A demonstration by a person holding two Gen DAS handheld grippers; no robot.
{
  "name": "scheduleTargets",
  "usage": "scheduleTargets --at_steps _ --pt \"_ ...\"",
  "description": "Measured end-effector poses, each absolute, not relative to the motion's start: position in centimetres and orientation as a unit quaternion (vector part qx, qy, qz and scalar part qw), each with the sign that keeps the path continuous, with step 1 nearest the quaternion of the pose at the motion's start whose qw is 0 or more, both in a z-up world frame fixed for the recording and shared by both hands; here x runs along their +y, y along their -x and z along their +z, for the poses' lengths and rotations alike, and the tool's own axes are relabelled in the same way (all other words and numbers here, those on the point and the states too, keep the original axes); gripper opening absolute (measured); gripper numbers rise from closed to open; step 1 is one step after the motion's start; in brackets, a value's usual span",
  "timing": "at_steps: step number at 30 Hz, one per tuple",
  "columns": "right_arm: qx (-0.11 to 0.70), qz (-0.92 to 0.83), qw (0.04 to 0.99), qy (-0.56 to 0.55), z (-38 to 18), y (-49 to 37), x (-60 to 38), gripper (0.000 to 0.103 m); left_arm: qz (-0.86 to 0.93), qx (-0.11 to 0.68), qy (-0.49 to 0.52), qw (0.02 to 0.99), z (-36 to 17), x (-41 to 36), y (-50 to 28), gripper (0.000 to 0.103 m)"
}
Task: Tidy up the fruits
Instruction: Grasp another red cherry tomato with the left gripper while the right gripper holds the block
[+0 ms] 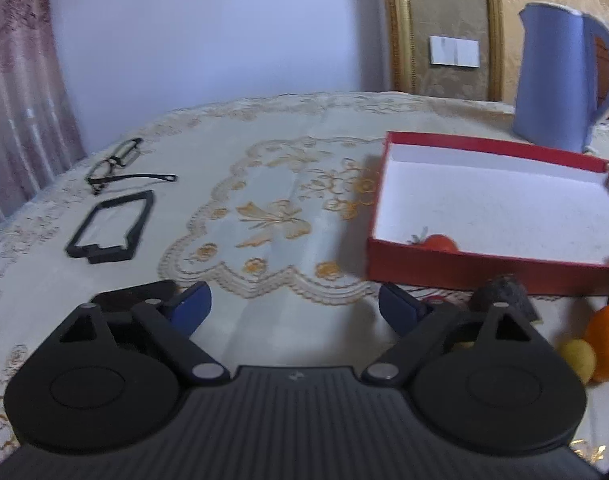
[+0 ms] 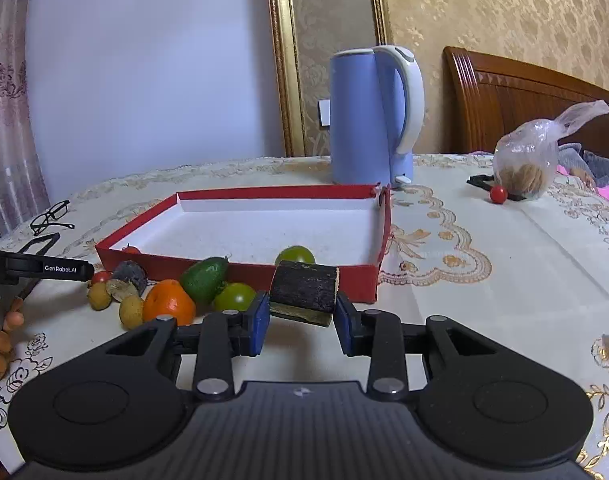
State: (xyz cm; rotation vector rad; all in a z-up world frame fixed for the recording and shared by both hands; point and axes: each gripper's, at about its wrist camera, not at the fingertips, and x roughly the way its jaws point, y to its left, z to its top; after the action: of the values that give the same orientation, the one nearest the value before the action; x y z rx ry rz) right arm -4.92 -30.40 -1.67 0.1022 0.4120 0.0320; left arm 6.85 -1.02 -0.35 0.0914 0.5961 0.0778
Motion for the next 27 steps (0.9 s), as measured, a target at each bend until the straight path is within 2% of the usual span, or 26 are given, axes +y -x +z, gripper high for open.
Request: scheduleTargets --at_steps 7,9,11,13,15,17,22,27 --pt "0.208 0.017 0.977 -0.050 -1.9 4.9 -30.3 0.034 0.010 0.313 -0.059 0.948 -0.4 -2.3 -7.4 0.075" --pt "0.206 0.015 0.977 -0.051 -1.8 5.0 -30.3 0.034 -0.006 0.322 -0.063 0.944 -0.4 -2.6 -7.3 0.064" --pt "0.206 0.015 0.977 -0.052 -1.8 4.9 -30.3 0.034 -0.010 0.323 -0.082 0.943 -0.3 -3.3 -7.2 0.061" --pt "0.205 0.015 0.977 -0.053 -1.8 5.0 -30.3 0.034 -0.019 0.325 -0.087 0.941 -0.2 -3.6 -7.2 0.049" --pt "0.205 0.016 0.977 -0.053 -1.8 5.0 -30.2 0.034 -0.037 0.332 -0.075 0.939 -0.1 -3.5 -7.3 0.024" --pt "0.205 0.015 0.977 -0.054 -1.8 5.0 -30.3 0.034 -0.051 0.342 -0.056 0.937 0.1 -3.0 -7.2 0.010" --pt "0.202 0.014 0.978 -0.058 -1.7 5.1 -30.5 0.034 -0.074 0.352 -0.014 0.933 0.7 -1.5 -7.1 0.005" --pt "0.203 0.015 0.977 -0.059 -1.8 5.0 -30.5 0.034 -0.094 0.352 0.021 0.931 1.7 -0.1 -7.2 0.007"
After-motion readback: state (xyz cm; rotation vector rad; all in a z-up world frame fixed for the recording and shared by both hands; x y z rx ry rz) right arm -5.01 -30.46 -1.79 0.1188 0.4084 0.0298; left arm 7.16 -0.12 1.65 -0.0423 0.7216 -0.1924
